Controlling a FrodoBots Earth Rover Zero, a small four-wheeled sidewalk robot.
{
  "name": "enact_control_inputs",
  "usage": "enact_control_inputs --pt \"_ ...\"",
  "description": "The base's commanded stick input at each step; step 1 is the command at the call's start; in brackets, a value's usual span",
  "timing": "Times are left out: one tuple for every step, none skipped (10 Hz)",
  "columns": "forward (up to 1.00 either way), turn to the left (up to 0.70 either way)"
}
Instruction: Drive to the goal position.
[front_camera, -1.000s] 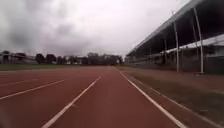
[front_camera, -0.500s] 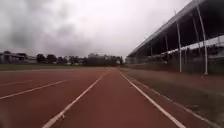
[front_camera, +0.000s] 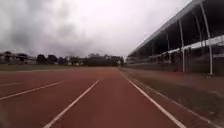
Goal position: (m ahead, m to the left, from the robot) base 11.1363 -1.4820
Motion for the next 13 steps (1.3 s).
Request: enact_control_inputs --pt "0.7 0.0" --pt "0.7 0.0" --pt "0.7 0.0" --pt "0.7 0.0" --pt "0.7 0.0" --pt "0.7 0.0" --pt "0.7 0.08" --pt "0.7 0.24" --pt "0.7 0.35" --pt "0.7 0.35" --pt "0.7 0.22" --pt "0.7 0.01" --pt "0.7 0.0"
